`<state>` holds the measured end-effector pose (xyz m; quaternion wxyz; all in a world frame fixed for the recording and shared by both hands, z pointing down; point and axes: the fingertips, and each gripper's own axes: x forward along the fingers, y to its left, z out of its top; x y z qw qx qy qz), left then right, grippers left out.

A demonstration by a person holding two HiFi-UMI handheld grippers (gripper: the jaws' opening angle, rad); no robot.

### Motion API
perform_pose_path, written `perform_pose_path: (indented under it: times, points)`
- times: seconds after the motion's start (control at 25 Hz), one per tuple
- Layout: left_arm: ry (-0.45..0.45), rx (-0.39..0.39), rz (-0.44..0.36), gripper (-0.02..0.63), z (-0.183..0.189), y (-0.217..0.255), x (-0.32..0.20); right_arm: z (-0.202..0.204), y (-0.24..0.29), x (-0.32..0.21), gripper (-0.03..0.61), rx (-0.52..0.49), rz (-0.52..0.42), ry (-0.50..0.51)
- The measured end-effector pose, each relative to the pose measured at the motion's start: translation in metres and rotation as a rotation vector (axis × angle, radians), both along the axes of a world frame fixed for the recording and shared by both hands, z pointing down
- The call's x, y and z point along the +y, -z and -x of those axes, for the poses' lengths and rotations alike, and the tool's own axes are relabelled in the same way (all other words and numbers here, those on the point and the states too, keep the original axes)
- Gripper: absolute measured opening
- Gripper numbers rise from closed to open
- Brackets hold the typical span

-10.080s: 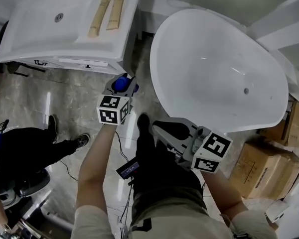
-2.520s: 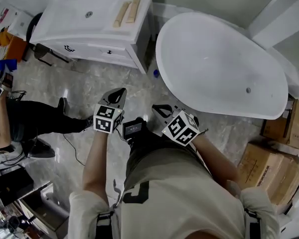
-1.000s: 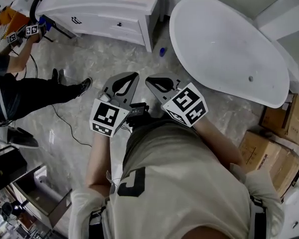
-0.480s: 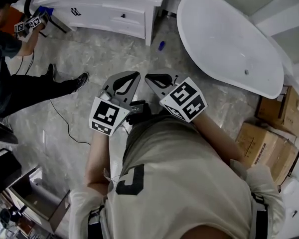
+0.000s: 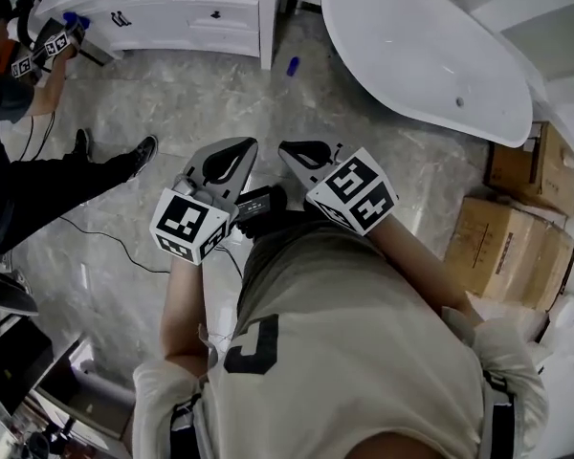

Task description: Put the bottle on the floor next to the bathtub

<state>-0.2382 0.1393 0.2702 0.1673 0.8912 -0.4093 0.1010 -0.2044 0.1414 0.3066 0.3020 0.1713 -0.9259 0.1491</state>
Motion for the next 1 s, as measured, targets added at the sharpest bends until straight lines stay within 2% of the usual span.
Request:
perform_pose_path:
  times: [0.16,0.32,0.48,0.64,0.8,1.0]
  points:
    - [-0.083,-0.070,-0.025,0.057,-0.029,0.000,0.001,-0.026,-0.005,-0.001,0.026,0.014,0.001,-0.071]
    - [-0.120,-0.091,-0.041,0.057,-0.054,0.009,-0.001,-0.042,0.002,-0.003,0.026,-0.018,-0.011,-0.089]
    - [-0.117,-0.100,-0.021,0.057,-0.081,0.009,-0.008,-0.074,0.007,-0.011,0.026,-0.045,-0.020,-0.112]
    - [-0.123,-0.086,-0.007,0.057,-0.125,0.012,-0.012,-0.119,0.009,-0.014,0.028,-0.069,-0.021,-0.144]
    - [-0.142,-0.110,-0.012,0.057,-0.168,0.013,-0.017,-0.154,0.011,-0.022,0.026,-0.085,-0.020,-0.151]
    - [-0.120,-0.154,-0.014,0.057,-0.197,0.013,-0.012,-0.183,0.014,-0.021,0.026,-0.108,-0.021,-0.133]
